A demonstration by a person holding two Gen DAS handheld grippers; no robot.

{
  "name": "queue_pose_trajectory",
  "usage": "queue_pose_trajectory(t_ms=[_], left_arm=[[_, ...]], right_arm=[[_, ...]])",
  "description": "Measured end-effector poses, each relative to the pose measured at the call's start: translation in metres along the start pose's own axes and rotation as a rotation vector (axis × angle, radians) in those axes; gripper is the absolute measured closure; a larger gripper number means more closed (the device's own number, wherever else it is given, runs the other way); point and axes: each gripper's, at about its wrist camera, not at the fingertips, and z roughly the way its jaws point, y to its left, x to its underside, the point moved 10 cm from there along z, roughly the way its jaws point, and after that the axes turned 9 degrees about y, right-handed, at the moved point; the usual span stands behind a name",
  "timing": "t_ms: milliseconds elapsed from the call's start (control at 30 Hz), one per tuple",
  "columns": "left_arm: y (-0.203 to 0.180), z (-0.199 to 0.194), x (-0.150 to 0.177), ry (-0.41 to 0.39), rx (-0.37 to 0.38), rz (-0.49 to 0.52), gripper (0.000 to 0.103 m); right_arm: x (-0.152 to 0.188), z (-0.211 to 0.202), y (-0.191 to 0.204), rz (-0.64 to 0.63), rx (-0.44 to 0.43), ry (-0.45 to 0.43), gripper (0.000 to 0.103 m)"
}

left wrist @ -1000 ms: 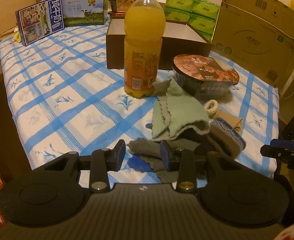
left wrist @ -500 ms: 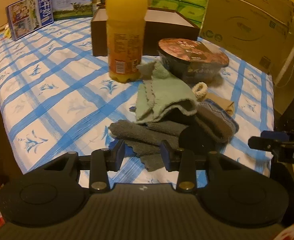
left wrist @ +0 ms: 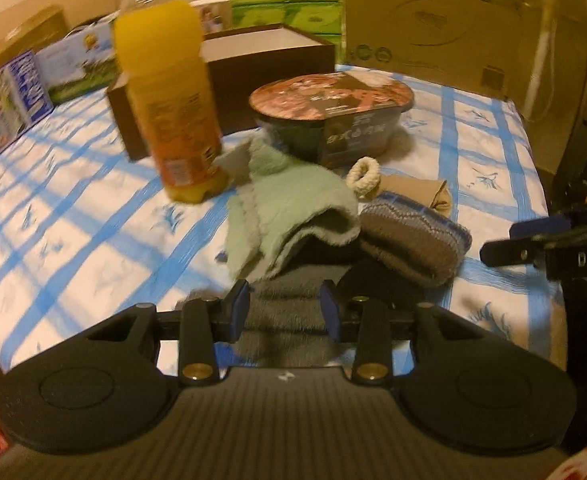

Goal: Organize soft objects
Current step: 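Grasp the green towel with the left tool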

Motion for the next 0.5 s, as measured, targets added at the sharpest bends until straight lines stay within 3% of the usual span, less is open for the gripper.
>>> queue_pose_trajectory(t_ms=[300,333,367,400,500], left_arm=[[-0.017,0.043,-0.031,-0.038,-0.026,0.180,0.068],[-0.018,0.048,-0.033,-0.038,-0.027,0.196,0.071],[-0.019,0.054,-0.034,-0.032,-0.028,0.212,0.088],[-0.020,0.059,-0.035,-0.025,-0.025,0.225,0.098],[-0.017,0.061,-0.042,-0.034,-0.003,0.226,0.098]], right_arm=[[-0.014,0.007,-0.021,0.066,0.009,-0.014,0.048],[-0.014,0.008,-0.023,0.074,0.008,-0.010,0.048],[-0.013,0.009,-0.025,0.081,0.008,-0.007,0.048],[-0.013,0.010,-0.027,0.088,0.009,-0.005,0.048],[-0.012,0.011,-0.030,0.102,0.011,-0.004,0.048]])
